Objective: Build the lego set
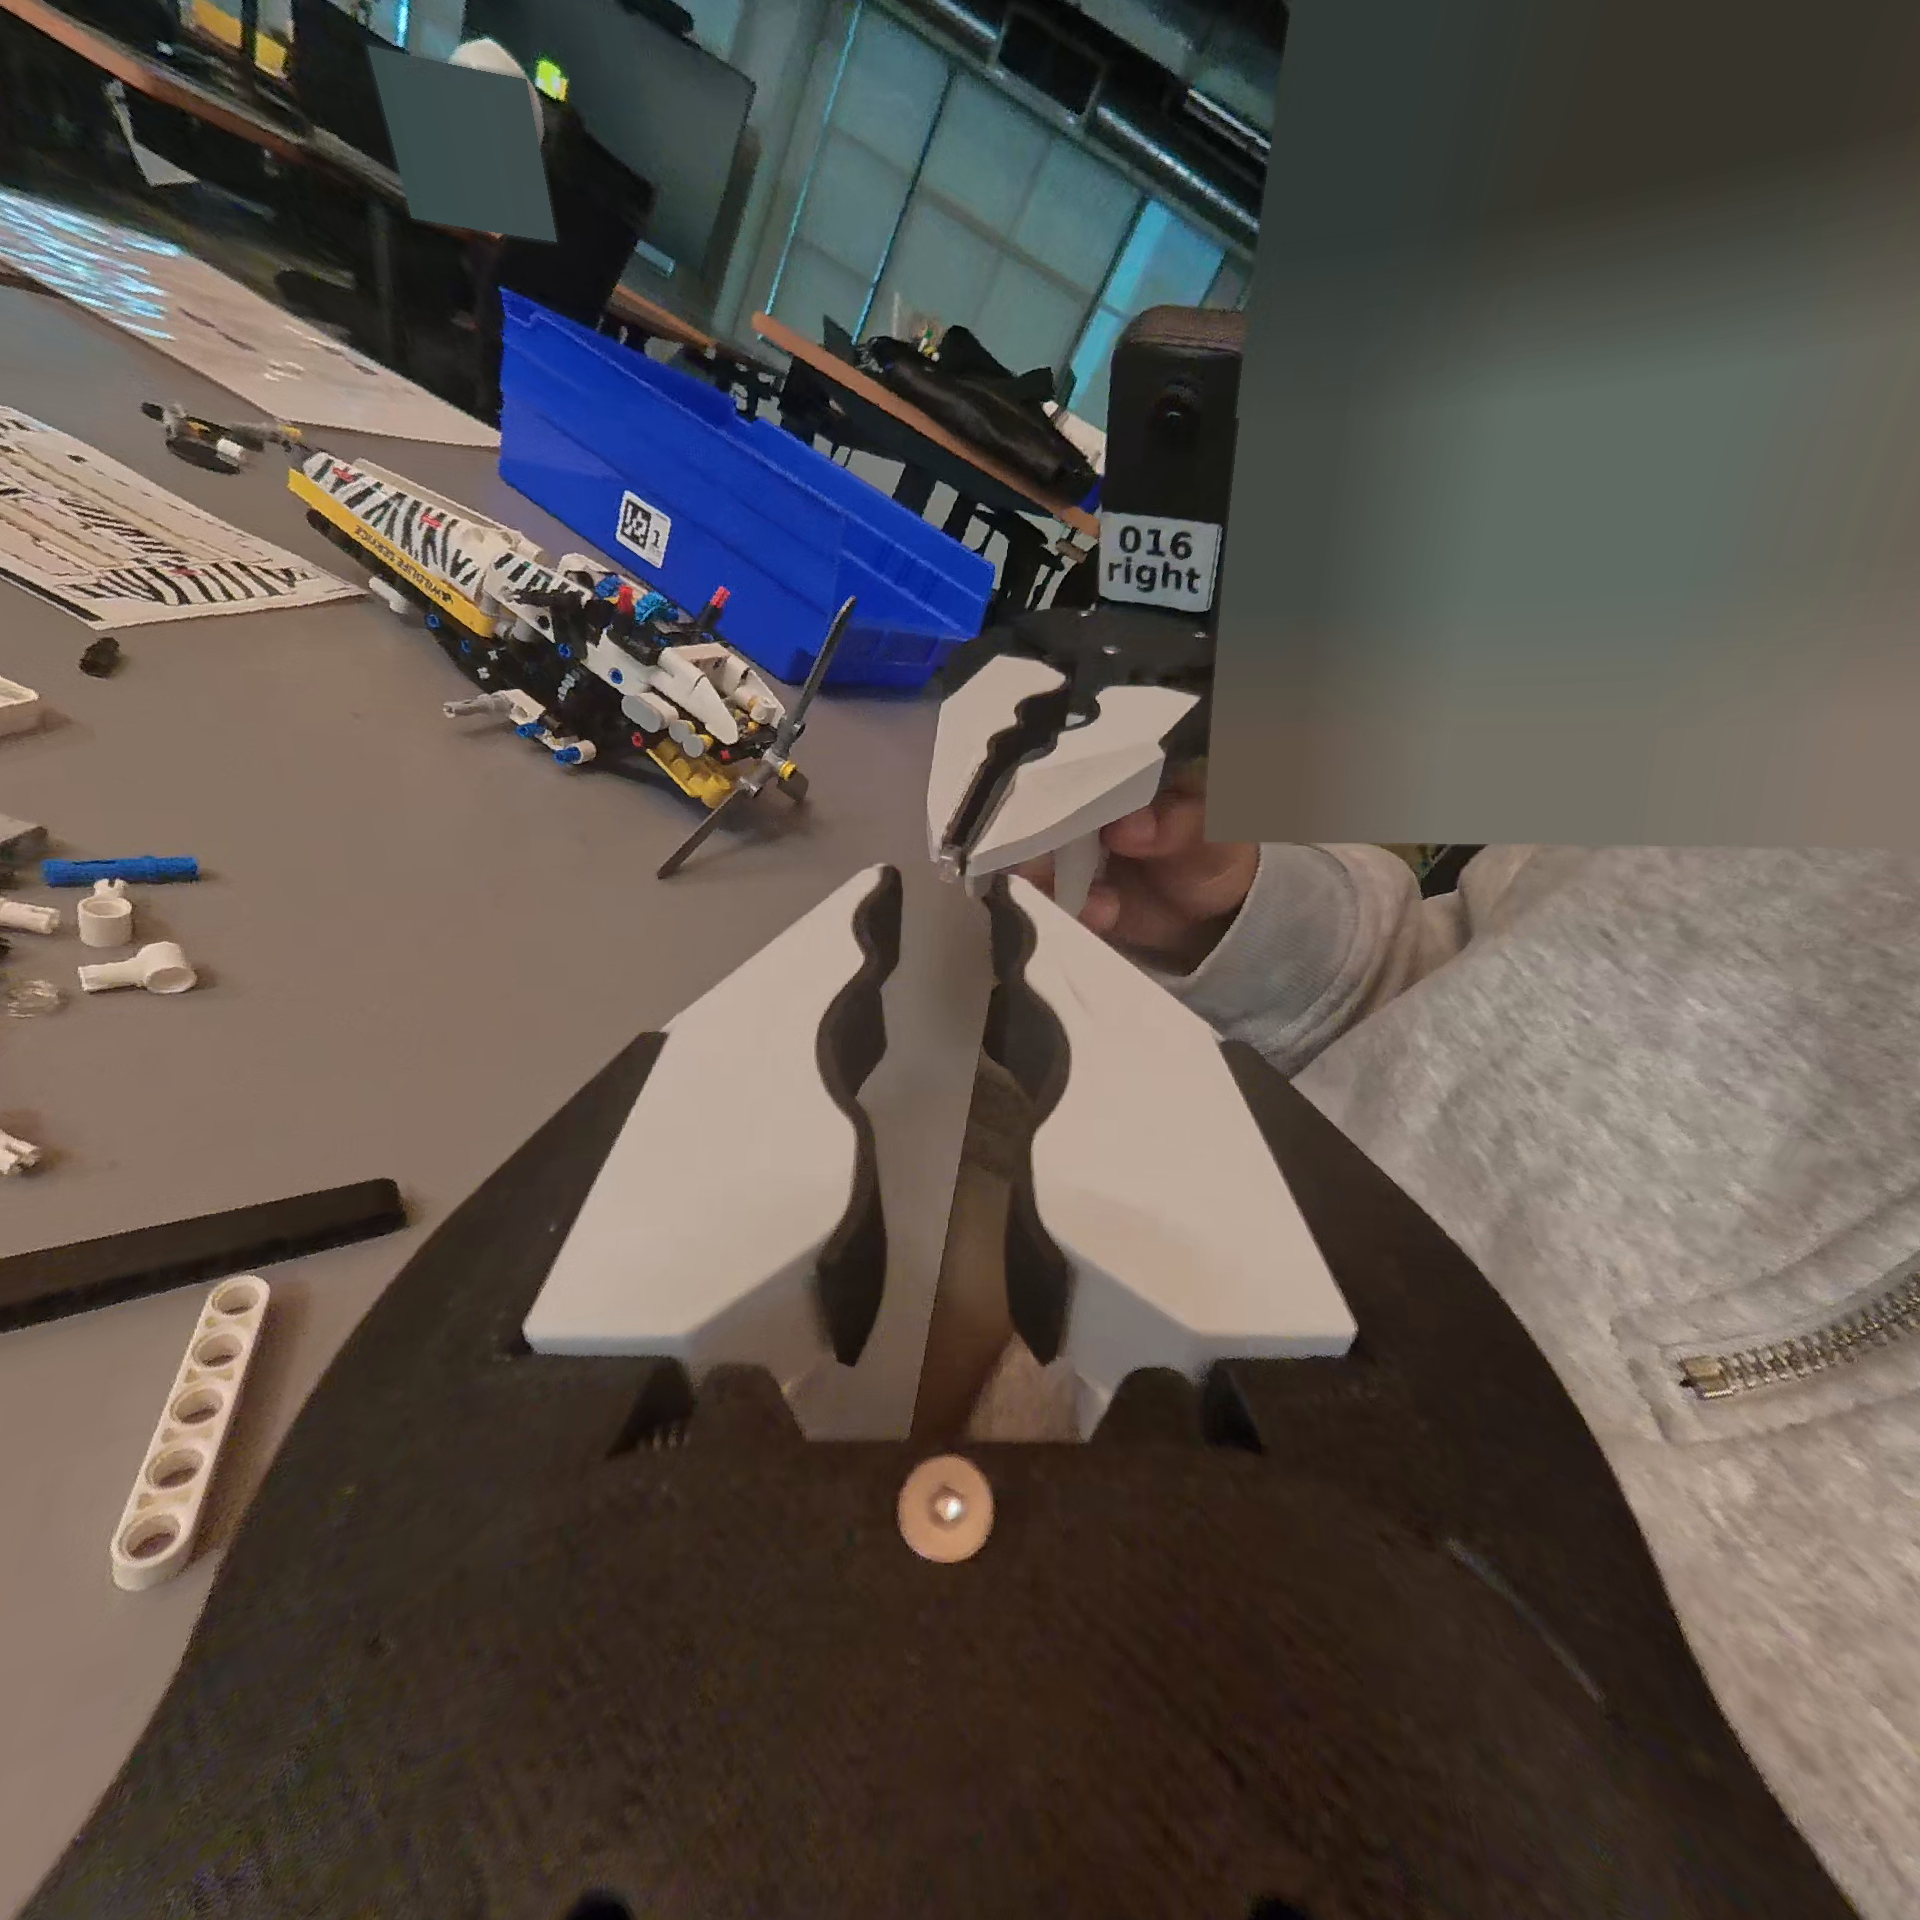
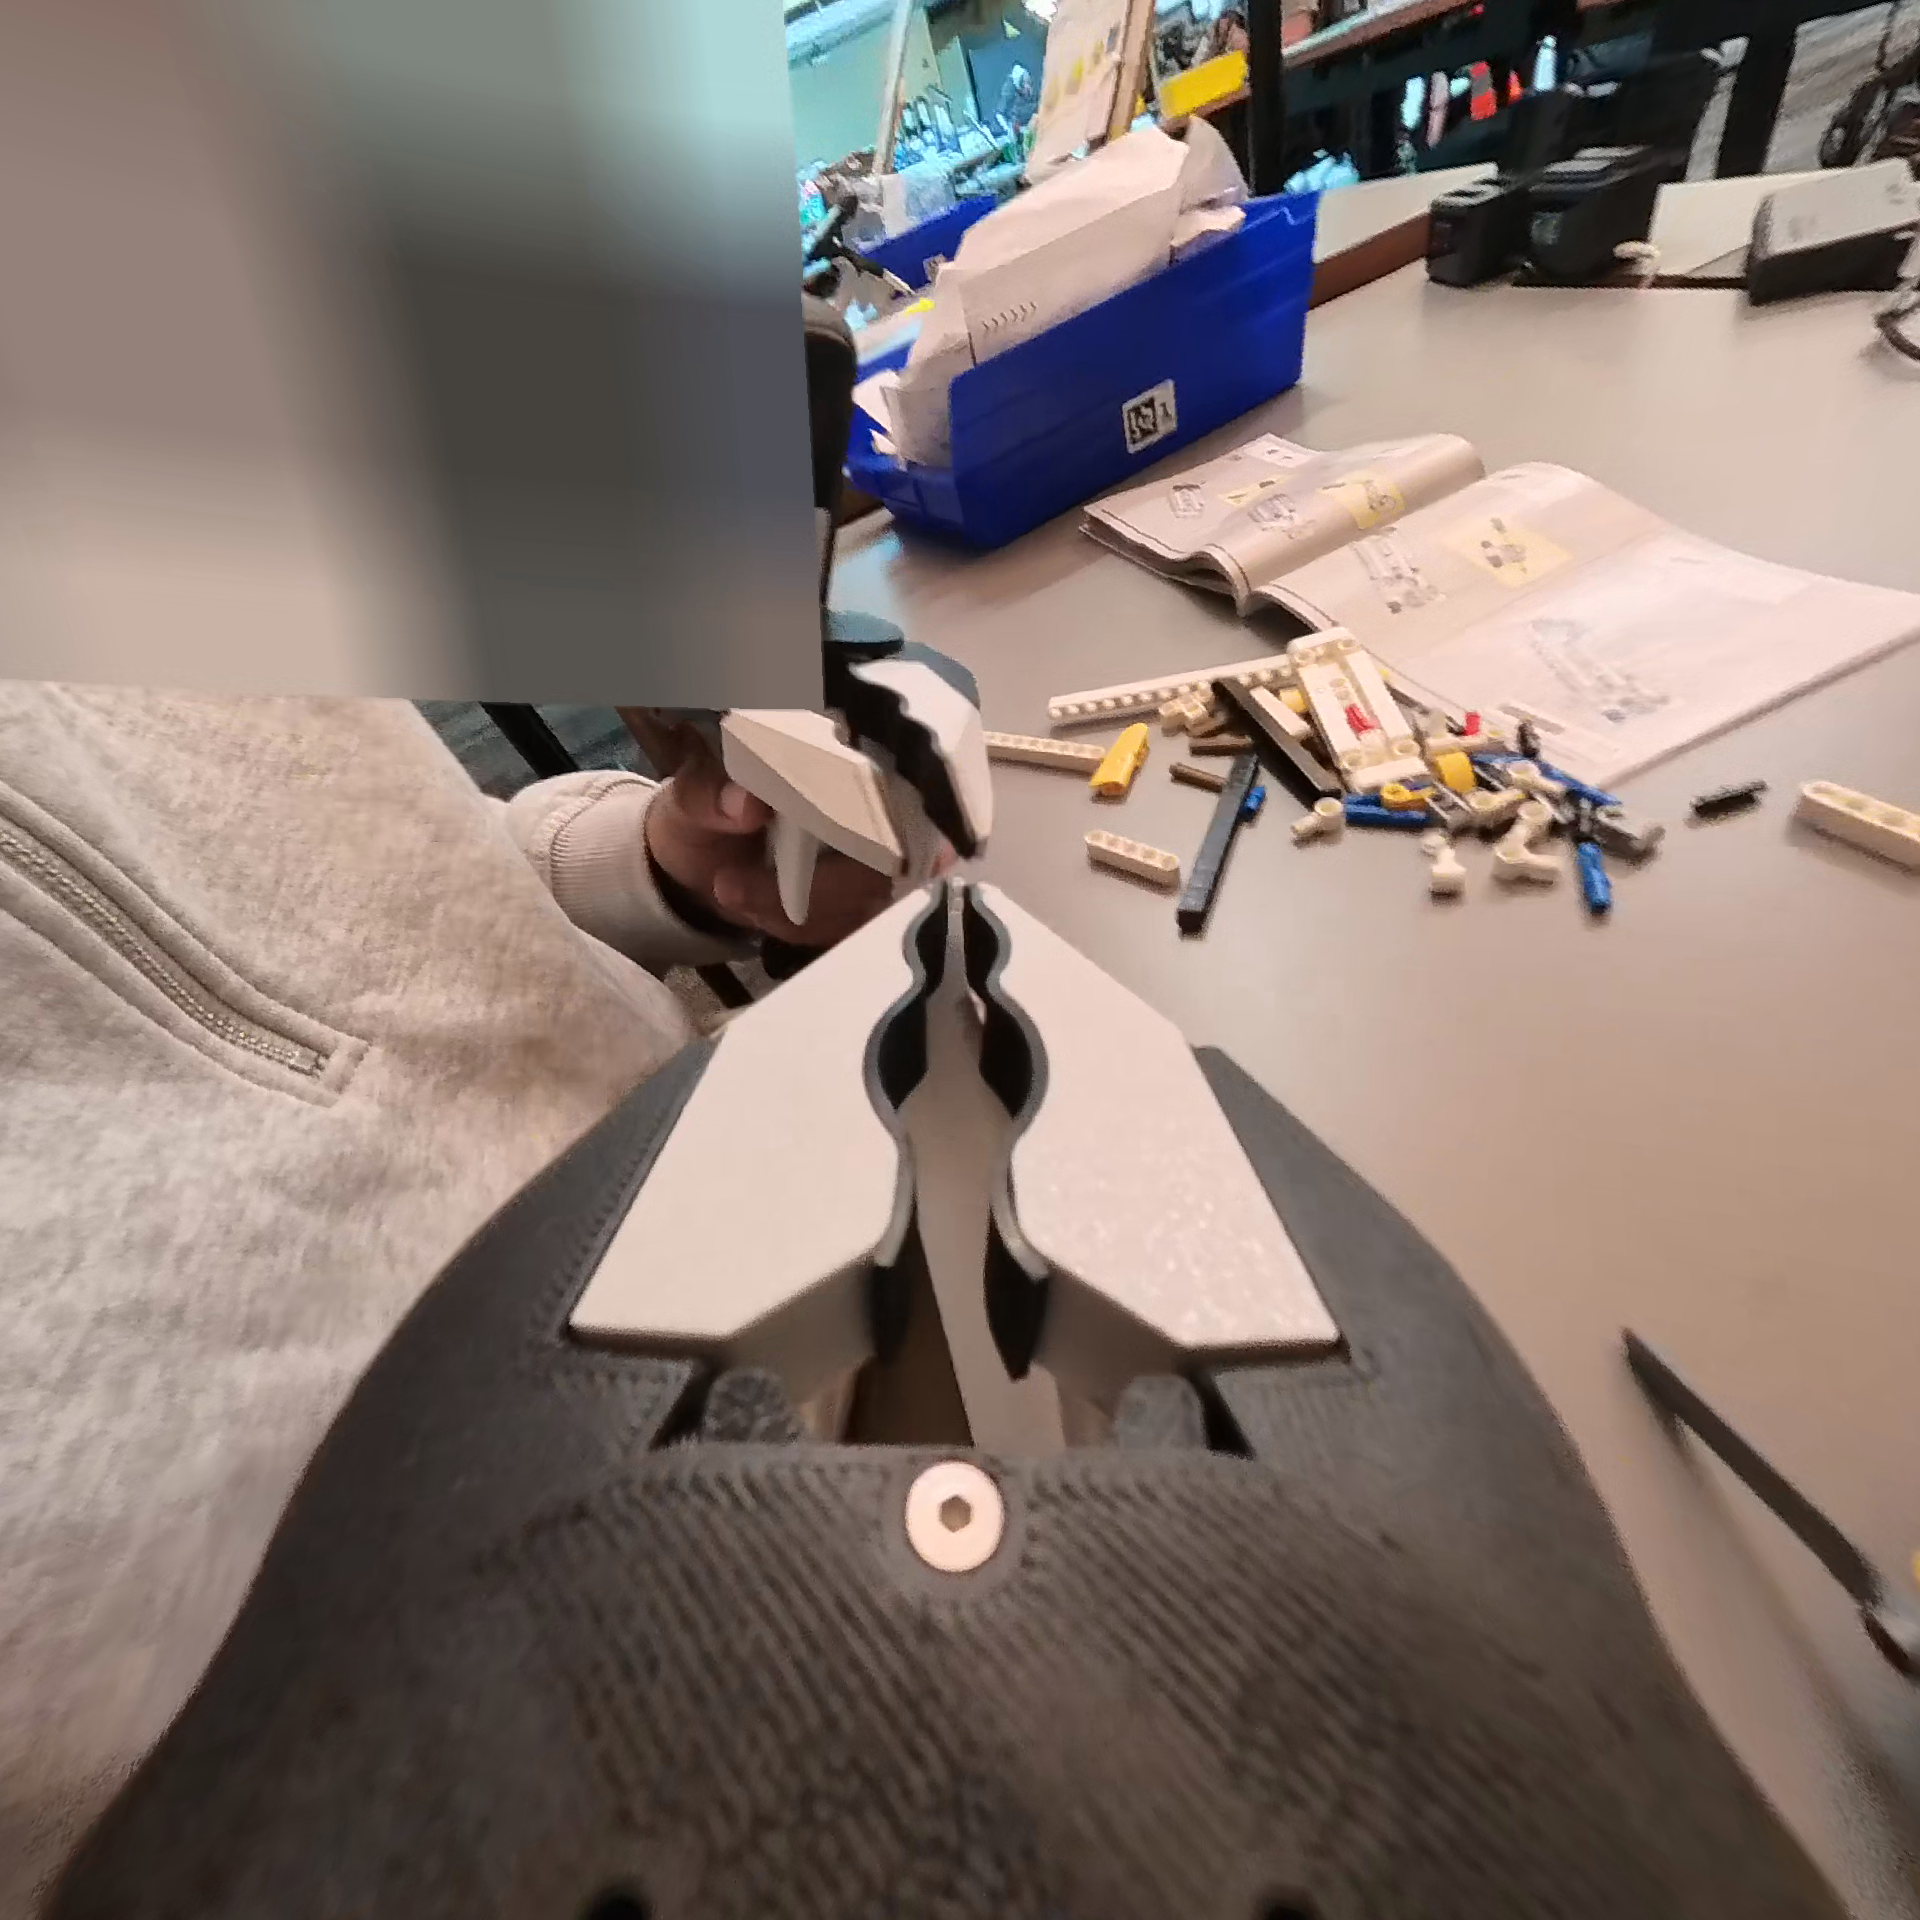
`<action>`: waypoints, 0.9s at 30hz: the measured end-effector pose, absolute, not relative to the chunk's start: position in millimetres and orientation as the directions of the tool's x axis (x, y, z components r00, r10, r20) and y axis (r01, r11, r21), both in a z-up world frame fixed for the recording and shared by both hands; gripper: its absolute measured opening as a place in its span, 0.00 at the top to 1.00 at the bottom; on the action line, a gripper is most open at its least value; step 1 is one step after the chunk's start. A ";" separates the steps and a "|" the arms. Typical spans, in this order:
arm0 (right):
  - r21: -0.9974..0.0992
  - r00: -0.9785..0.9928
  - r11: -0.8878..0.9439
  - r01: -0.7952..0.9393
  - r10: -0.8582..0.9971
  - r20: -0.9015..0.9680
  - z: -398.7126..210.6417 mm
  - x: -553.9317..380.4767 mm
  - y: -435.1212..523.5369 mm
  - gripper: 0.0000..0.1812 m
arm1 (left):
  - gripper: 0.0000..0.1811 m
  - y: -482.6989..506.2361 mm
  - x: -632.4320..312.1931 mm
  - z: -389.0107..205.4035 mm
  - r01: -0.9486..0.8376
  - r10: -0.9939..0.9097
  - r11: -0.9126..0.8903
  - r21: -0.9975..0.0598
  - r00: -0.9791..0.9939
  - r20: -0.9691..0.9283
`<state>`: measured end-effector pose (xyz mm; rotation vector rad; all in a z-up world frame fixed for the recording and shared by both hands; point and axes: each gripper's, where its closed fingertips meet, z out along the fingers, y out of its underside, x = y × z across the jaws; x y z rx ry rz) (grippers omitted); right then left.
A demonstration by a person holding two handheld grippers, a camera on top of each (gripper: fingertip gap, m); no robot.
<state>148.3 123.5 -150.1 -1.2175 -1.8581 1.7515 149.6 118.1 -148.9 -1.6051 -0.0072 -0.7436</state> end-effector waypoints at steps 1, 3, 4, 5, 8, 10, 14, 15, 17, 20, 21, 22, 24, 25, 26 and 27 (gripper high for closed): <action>-0.923 -0.573 -0.100 0.373 0.757 -0.314 -154.0 150.4 129.4 1.00 | 0.90 119.5 149.3 -149.6 0.416 -0.401 -0.201 -0.887 0.791 0.463; -0.913 -0.541 -0.072 0.401 0.786 -0.299 -163.8 155.1 141.1 0.99 | 0.87 122.7 148.5 -153.9 0.412 -0.380 -0.225 -0.883 0.797 0.469; -0.908 -0.528 -0.051 0.416 0.799 -0.286 -169.7 157.6 145.8 1.00 | 0.85 124.6 148.2 -158.1 0.404 -0.363 -0.248 -0.881 0.804 0.471; -0.902 -0.519 -0.024 0.431 0.811 -0.269 -176.2 160.1 149.3 1.00 | 0.83 126.4 149.0 -163.0 0.388 -0.349 -0.277 -0.879 0.812 0.468; -0.886 -0.528 0.071 0.458 0.824 -0.206 -194.5 166.3 149.3 1.00 | 0.79 131.5 154.7 -178.8 0.309 -0.319 -0.367 -0.878 0.844 0.431; -0.879 -0.555 0.147 0.453 0.818 -0.149 -204.7 168.1 143.0 0.99 | 0.77 134.9 159.1 -188.3 0.250 -0.306 -0.417 -0.874 0.867 0.394; -0.845 -0.595 0.305 0.440 0.803 -0.020 -222.6 168.7 133.5 0.99 | 0.71 140.1 167.4 -211.3 0.131 -0.285 -0.536 -0.834 0.902 0.325; -0.835 -0.602 0.331 0.440 0.798 -0.002 -225.6 169.2 132.1 0.99 | 0.69 141.2 168.3 -215.6 0.106 -0.280 -0.556 -0.825 0.910 0.306; -0.823 -0.608 0.364 0.436 0.794 0.029 -228.4 169.3 131.2 0.99 | 0.67 143.5 167.3 -220.7 0.069 -0.264 -0.578 -0.813 0.927 0.267; -0.815 -0.606 0.415 0.404 0.789 0.102 -227.5 166.3 134.6 0.99 | 0.67 145.9 163.8 -222.3 0.033 -0.254 -0.589 -0.807 0.941 0.224; -0.809 -0.612 0.435 0.396 0.781 0.121 -228.2 165.7 135.2 0.99 | 0.67 146.4 161.9 -223.1 0.021 -0.251 -0.595 -0.803 0.945 0.210; -0.801 -0.620 0.449 0.395 0.774 0.128 -229.7 165.7 134.9 0.99 | 0.67 146.6 160.1 -224.1 0.005 -0.252 -0.602 -0.799 0.948 0.196; -0.787 -0.637 0.466 0.405 0.761 0.123 -233.6 166.2 133.8 0.99 | 0.65 146.7 157.7 -227.4 -0.035 -0.264 -0.616 -0.787 0.950 0.164; -0.783 -0.641 0.472 0.406 0.758 0.124 -234.4 166.1 133.7 0.99 | 0.65 146.8 156.9 -229.0 -0.053 -0.273 -0.621 -0.782 0.950 0.151; -0.781 -0.645 0.478 0.403 0.753 0.128 -234.6 166.1 133.8 0.99 | 0.65 146.7 156.5 -230.8 -0.067 -0.280 -0.627 -0.776 0.949 0.145; -0.780 -0.649 0.483 0.399 0.749 0.131 -234.6 166.1 133.9 0.99 | 0.65 146.4 156.5 -232.4 -0.075 -0.288 -0.635 -0.769 0.947 0.145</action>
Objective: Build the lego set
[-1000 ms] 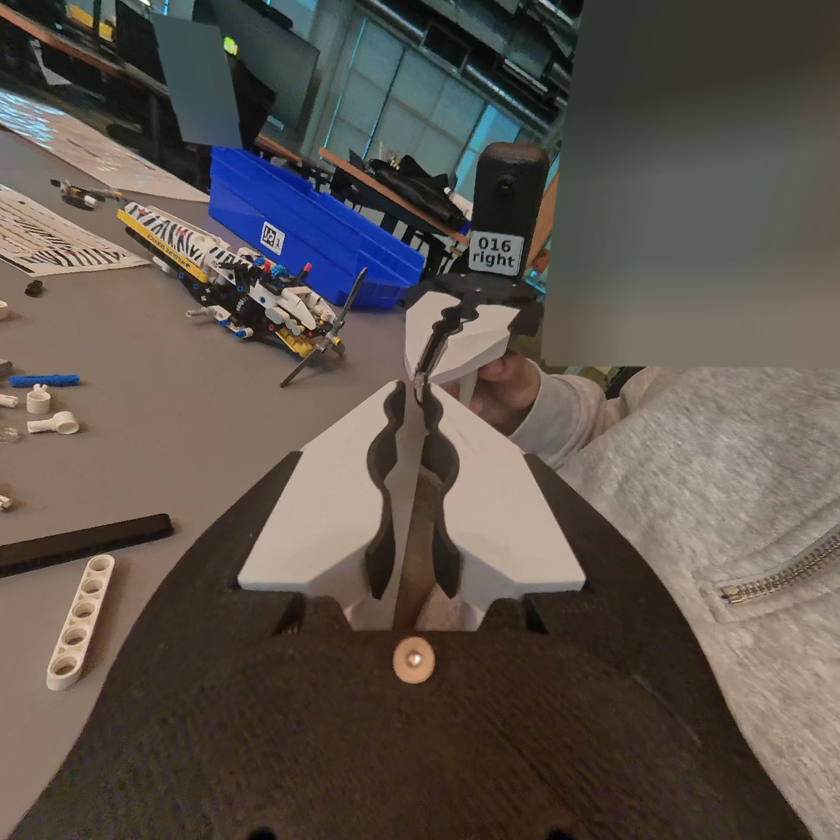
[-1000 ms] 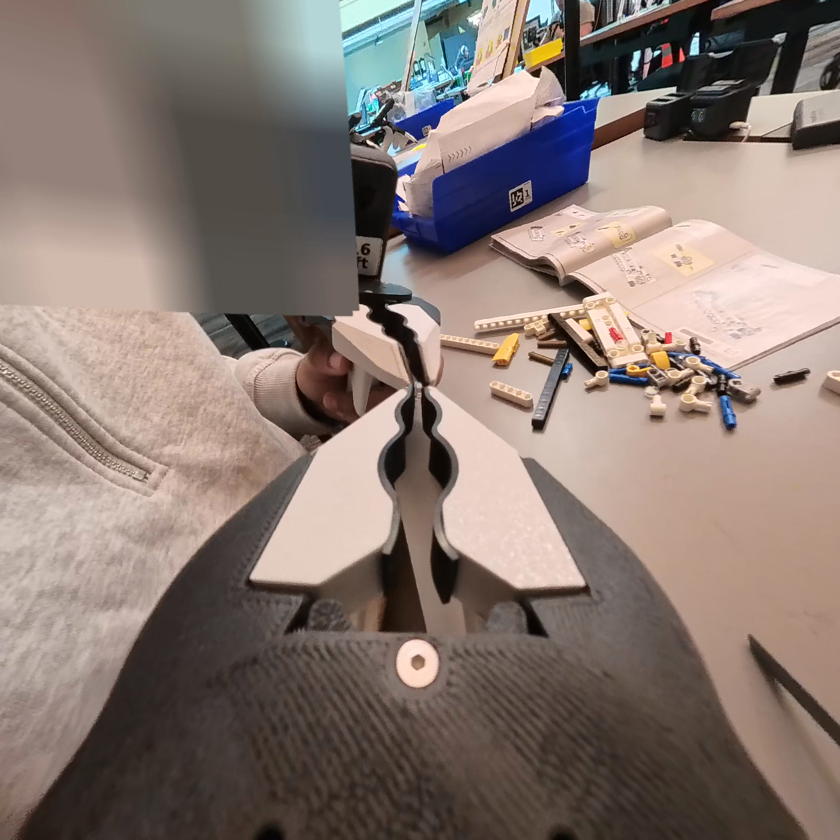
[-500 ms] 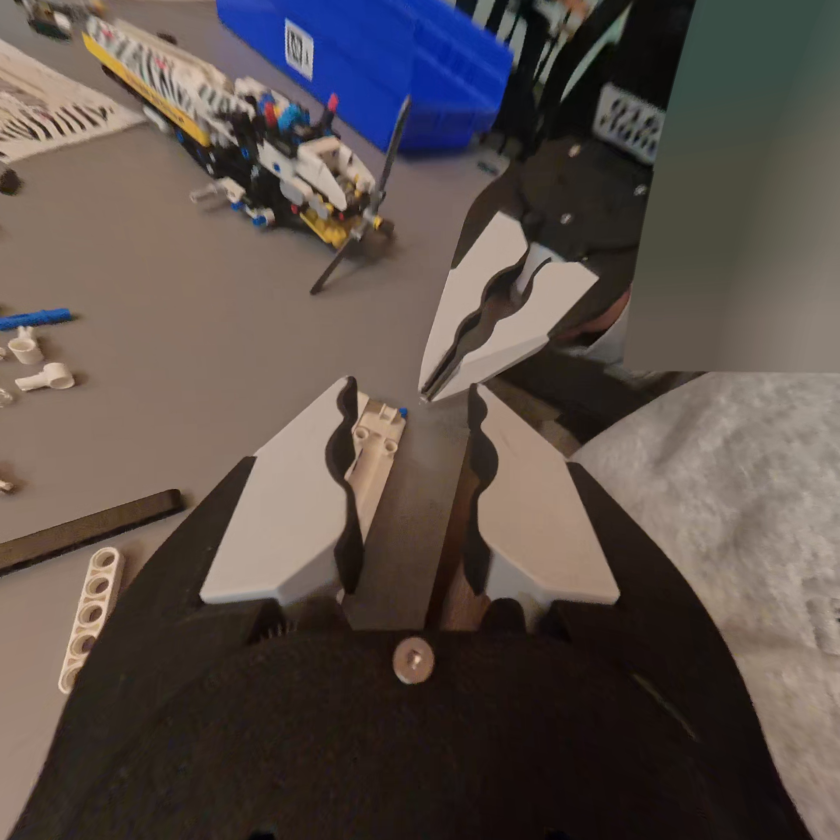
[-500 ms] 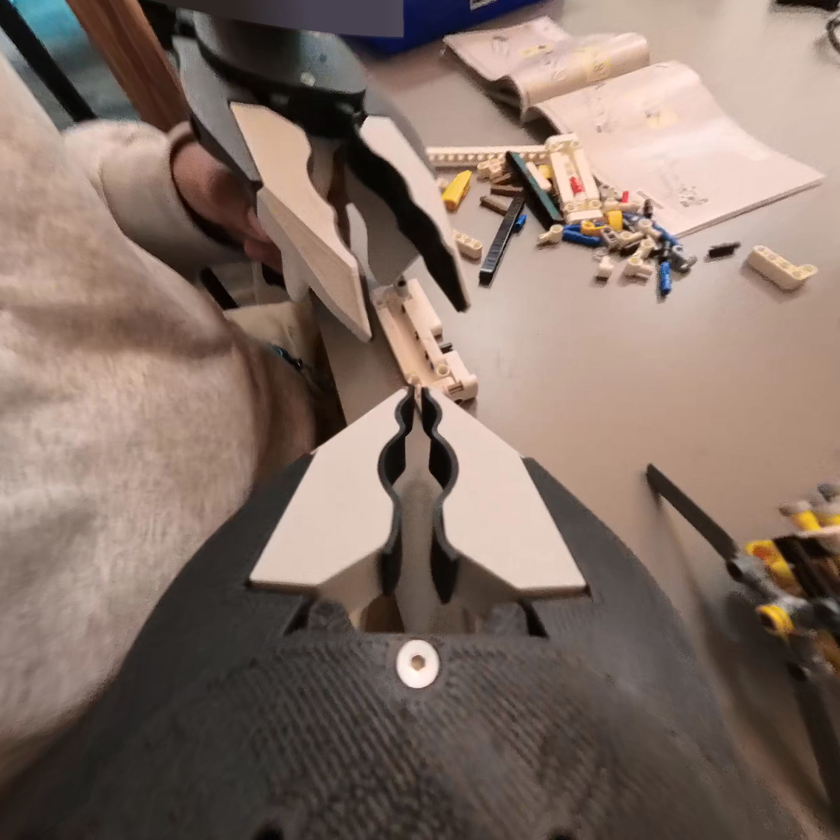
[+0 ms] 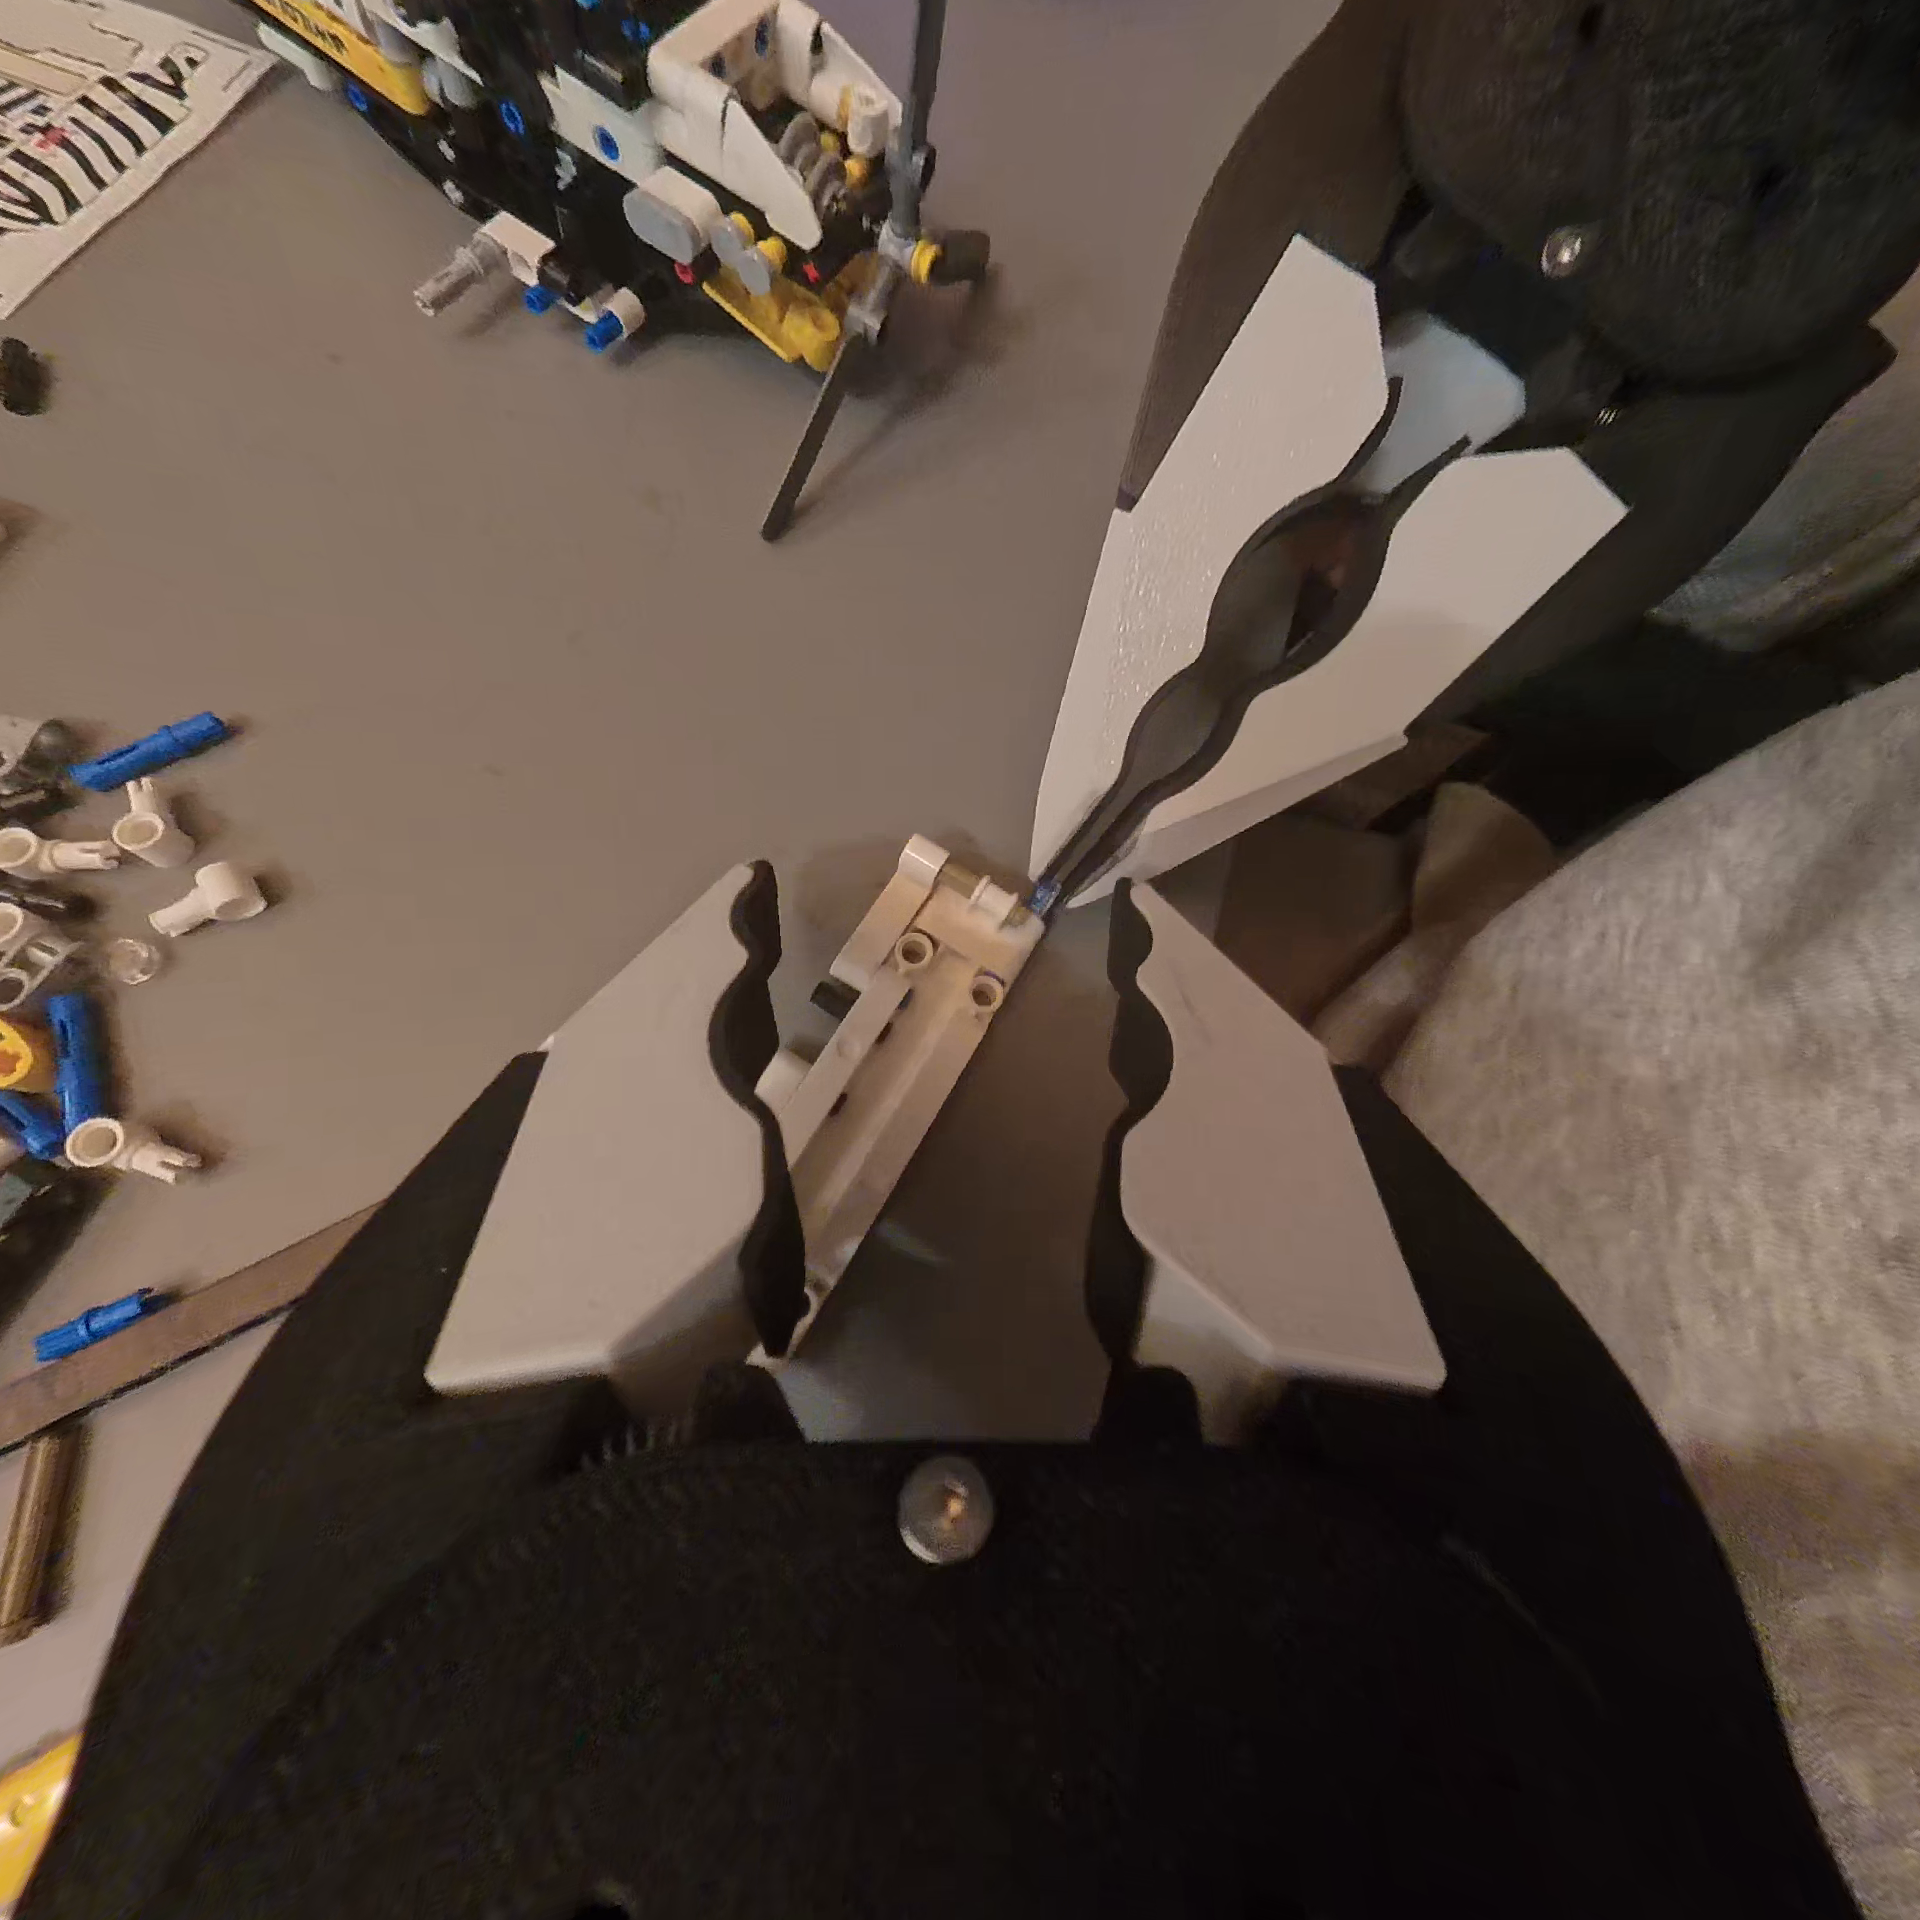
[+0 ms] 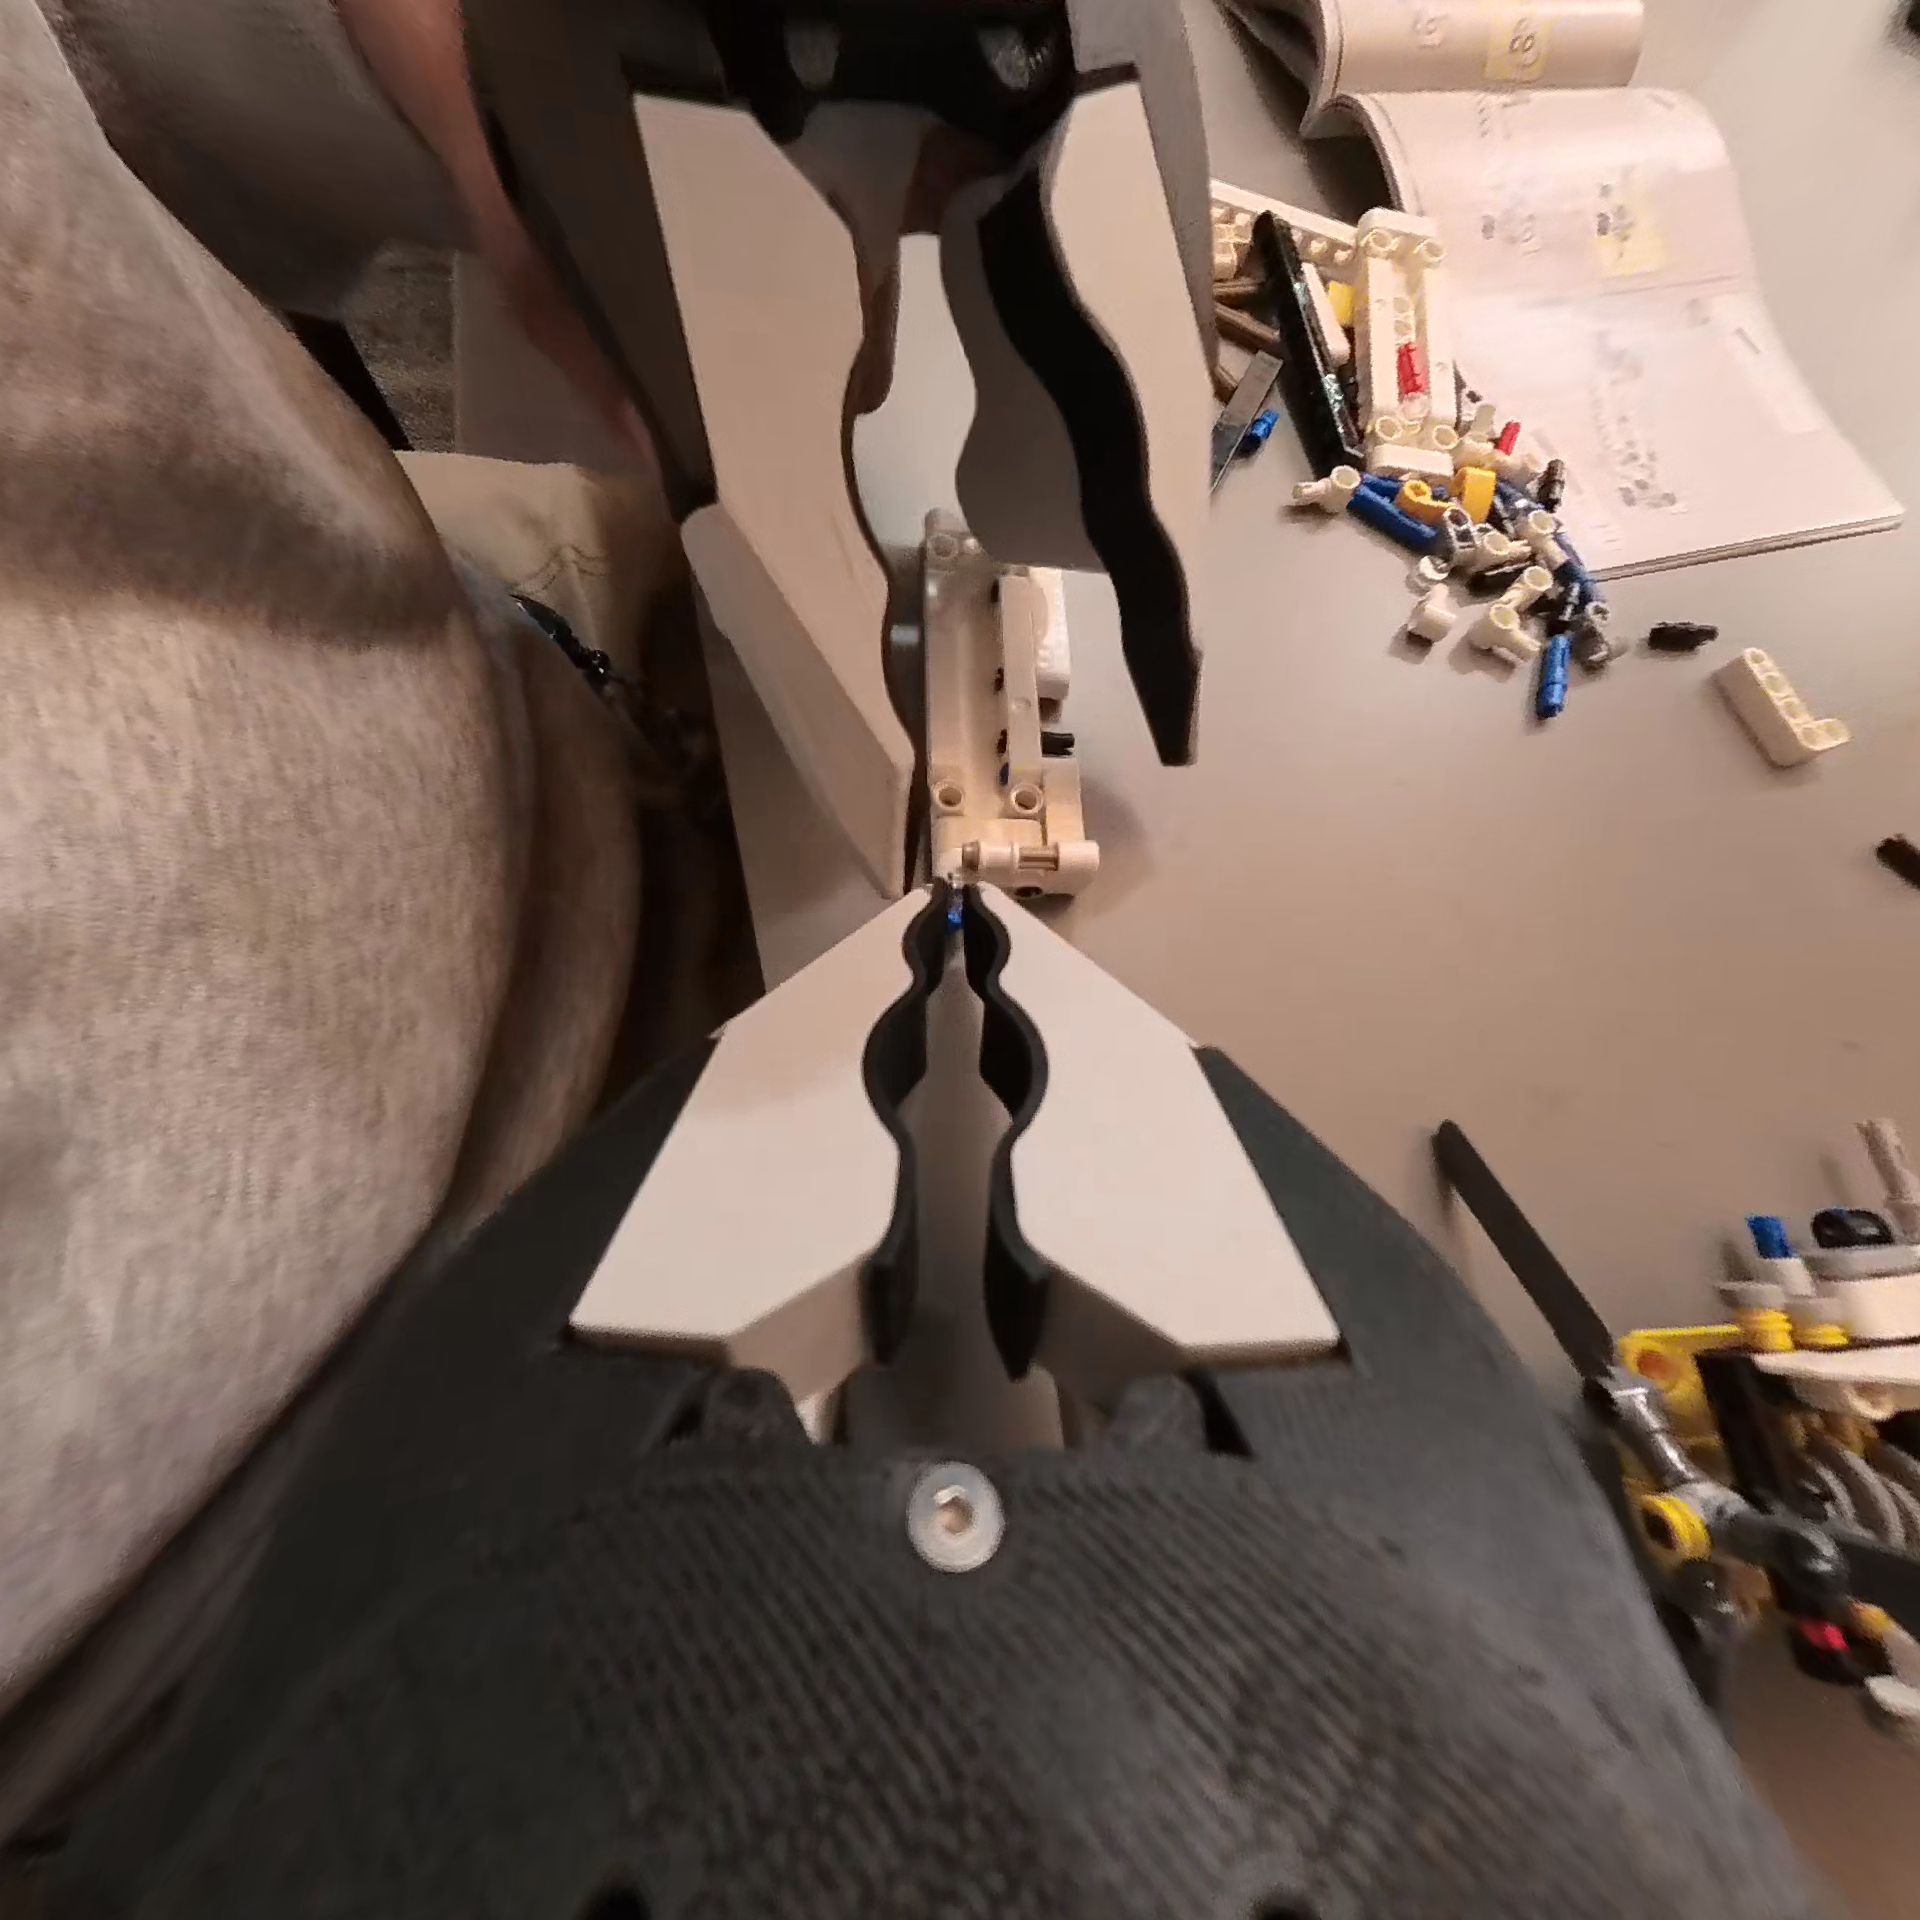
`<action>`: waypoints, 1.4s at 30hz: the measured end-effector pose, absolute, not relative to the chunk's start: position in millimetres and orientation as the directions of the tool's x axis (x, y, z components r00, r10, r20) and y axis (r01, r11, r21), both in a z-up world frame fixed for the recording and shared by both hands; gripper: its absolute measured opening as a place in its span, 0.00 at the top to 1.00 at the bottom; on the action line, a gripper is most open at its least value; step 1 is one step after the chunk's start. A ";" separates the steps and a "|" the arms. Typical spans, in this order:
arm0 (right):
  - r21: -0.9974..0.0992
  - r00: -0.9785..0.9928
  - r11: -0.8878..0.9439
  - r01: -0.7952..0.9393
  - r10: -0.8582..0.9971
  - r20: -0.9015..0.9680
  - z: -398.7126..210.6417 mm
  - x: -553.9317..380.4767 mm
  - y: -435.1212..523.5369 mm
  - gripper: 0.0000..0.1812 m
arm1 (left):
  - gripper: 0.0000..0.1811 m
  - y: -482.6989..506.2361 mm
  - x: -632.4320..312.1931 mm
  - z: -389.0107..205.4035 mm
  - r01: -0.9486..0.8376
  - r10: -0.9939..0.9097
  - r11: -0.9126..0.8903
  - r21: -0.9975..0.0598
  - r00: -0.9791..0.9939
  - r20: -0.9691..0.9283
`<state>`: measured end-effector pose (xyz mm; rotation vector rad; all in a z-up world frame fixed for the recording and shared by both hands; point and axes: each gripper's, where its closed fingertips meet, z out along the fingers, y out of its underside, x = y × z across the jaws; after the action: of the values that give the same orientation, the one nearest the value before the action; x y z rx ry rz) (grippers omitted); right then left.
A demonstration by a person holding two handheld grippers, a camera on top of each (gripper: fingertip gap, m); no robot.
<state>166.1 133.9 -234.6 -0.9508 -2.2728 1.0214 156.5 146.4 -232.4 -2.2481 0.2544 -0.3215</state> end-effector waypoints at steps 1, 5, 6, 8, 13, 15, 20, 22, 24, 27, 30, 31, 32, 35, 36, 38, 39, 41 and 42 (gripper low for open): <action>-0.780 -0.652 0.484 0.398 0.747 0.131 -234.7 166.1 133.9 0.99 | 0.66 145.9 157.1 -233.8 -0.081 -0.296 -0.641 -0.763 0.944 0.148; -0.797 -0.653 0.463 0.388 0.749 0.117 -230.4 164.8 131.0 0.99 | 0.67 141.9 159.4 -240.6 -0.121 -0.327 -0.668 -0.734 0.934 0.143; -0.803 -0.652 0.457 0.382 0.750 0.116 -228.6 164.3 130.0 0.99 | 0.67 140.7 160.9 -241.5 -0.131 -0.337 -0.670 -0.731 0.931 0.142; -0.807 -0.651 0.452 0.381 0.751 0.113 -227.9 163.7 129.0 0.99 | 0.67 139.3 163.6 -242.4 -0.138 -0.349 -0.674 -0.725 0.925 0.149; -0.791 -0.644 0.469 0.394 0.754 0.126 -231.8 162.3 130.3 0.99 | 0.74 139.0 163.9 -241.6 -0.143 -0.363 -0.670 -0.729 0.919 0.153; -0.792 -0.644 0.468 0.392 0.754 0.126 -231.4 162.3 130.7 0.99 | 0.77 139.7 161.4 -241.4 -0.148 -0.360 -0.666 -0.731 0.922 0.141; -0.793 -0.649 0.460 0.399 0.752 0.109 -231.4 162.7 131.1 0.99 | 0.82 140.5 158.6 -242.3 -0.184 -0.373 -0.658 -0.731 0.922 0.104; -0.791 -0.649 0.467 0.395 0.751 0.120 -231.7 162.4 132.1 0.99 | 0.82 140.5 158.5 -242.4 -0.184 -0.373 -0.658 -0.730 0.922 0.104; -0.790 -0.649 0.471 0.393 0.751 0.125 -231.9 162.3 132.2 1.00 | 0.82 140.6 158.2 -242.2 -0.182 -0.371 -0.658 -0.730 0.923 0.105; -0.787 -0.645 0.480 0.387 0.751 0.141 -231.9 161.7 132.4 0.99 | 0.82 140.9 157.6 -242.3 -0.176 -0.367 -0.660 -0.730 0.924 0.109; -0.785 -0.637 0.488 0.381 0.754 0.160 -231.9 160.8 133.3 0.98 | 0.82 140.8 157.6 -242.1 -0.168 -0.366 -0.663 -0.730 0.923 0.120; -0.785 -0.633 0.489 0.381 0.756 0.164 -231.8 160.5 133.7 0.98 | 0.82 140.9 157.6 -242.1 -0.164 -0.364 -0.664 -0.729 0.923 0.125; -0.784 -0.631 0.490 0.381 0.758 0.167 -231.8 160.3 134.1 0.97 | 0.82 141.0 157.6 -241.9 -0.160 -0.363 -0.665 -0.729 0.923 0.129; -0.784 -0.626 0.487 0.385 0.762 0.167 -232.0 159.5 134.8 0.95 | 0.83 140.9 157.7 -241.8 -0.151 -0.360 -0.668 -0.729 0.922 0.139; -0.782 -0.626 0.486 0.389 0.763 0.163 -232.5 159.3 134.9 0.95 | 0.83 141.0 157.8 -241.7 -0.149 -0.360 -0.668 -0.729 0.922 0.142; -0.780 -0.626 0.481 0.400 0.765 0.151 -233.4 158.8 135.2 0.93 | 0.83 140.8 157.9 -241.5 -0.143 -0.359 -0.669 -0.729 0.922 0.148; -0.781 -0.626 0.476 0.403 0.766 0.145 -233.3 158.5 135.3 0.93 | 0.83 140.8 158.0 -241.5 -0.139 -0.357 -0.670 -0.729 0.921 0.153; -0.783 -0.627 0.466 0.411 0.768 0.128 -233.4 158.4 135.4 0.93 | 0.83 140.8 158.2 -241.4 -0.138 -0.358 -0.671 -0.729 0.921 0.155; -0.784 -0.629 0.463 0.415 0.768 0.121 -233.4 158.5 135.4 0.93 | 0.83 140.7 158.3 -241.4 -0.140 -0.359 -0.670 -0.729 0.921 0.153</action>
<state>158.5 135.4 -233.4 -0.9863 -2.2529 1.0230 158.3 140.7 -241.4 -2.3021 0.3529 -0.3656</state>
